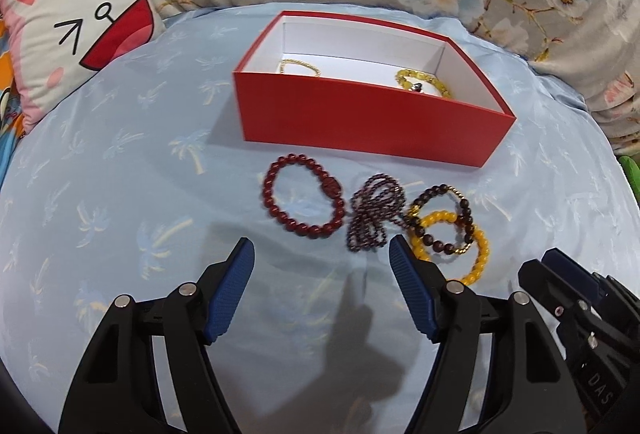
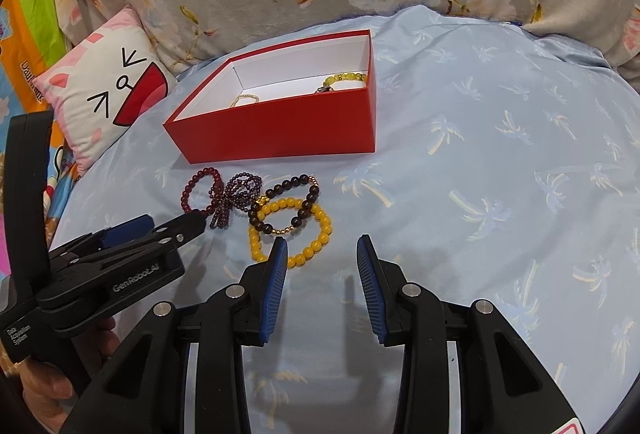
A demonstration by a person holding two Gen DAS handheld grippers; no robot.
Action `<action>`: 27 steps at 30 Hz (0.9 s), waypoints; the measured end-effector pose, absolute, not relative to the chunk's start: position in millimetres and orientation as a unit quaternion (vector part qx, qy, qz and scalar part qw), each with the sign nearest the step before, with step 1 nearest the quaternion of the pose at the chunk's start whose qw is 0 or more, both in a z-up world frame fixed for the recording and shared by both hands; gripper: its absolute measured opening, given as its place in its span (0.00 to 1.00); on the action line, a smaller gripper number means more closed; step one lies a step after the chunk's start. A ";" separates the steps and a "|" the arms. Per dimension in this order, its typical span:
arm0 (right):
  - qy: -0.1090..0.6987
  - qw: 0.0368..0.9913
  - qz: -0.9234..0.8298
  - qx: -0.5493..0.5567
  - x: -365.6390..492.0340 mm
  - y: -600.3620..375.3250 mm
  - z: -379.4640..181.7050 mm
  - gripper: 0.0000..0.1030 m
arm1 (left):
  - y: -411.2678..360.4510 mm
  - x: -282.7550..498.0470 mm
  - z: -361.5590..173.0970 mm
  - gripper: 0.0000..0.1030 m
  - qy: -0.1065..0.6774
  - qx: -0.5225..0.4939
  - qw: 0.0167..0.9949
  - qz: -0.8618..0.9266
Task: Organize jewelry
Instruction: 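Withdraw both tools from the red box toward the remaining bracelets, then grasp the dark garnet strand bracelet with the left tool while the right tool grasps the dark bead bracelet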
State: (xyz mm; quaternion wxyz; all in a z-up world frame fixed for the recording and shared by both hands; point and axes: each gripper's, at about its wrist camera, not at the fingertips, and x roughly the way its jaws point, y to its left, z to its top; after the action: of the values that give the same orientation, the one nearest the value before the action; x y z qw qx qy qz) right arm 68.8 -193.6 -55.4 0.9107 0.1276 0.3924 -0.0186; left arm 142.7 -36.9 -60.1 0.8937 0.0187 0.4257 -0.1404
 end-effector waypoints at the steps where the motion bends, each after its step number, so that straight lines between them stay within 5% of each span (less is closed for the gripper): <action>1: 0.392 0.911 -0.019 0.128 69.1 -194.7 -55.5 0.35 | -39.9 144.3 -60.8 0.61 0.427 0.020 0.893 -0.143; 9: 0.393 0.910 -0.022 0.132 72.4 -203.8 -57.4 0.35 | -61.0 158.9 -69.5 0.47 0.435 0.025 0.887 -0.152; 14: 0.394 0.909 -0.021 0.134 76.7 -206.7 -58.7 0.35 | -62.9 164.1 -74.6 0.29 0.442 0.021 0.883 -0.156; 16: 0.395 0.909 -0.021 0.133 77.7 -206.7 -59.3 0.35 | -61.9 164.9 -75.0 0.10 0.444 0.020 0.882 -0.160; 27: 0.400 0.909 -0.001 0.121 95.5 -189.4 -61.1 0.35 | -44.0 152.7 -54.3 0.06 0.417 0.024 0.894 -0.162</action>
State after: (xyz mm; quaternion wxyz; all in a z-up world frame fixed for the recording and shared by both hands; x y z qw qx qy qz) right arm 95.5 -189.4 -61.1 0.9087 0.1207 0.3997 -0.0010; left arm 152.7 -44.0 -54.3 0.8939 0.0240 0.4174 -0.1617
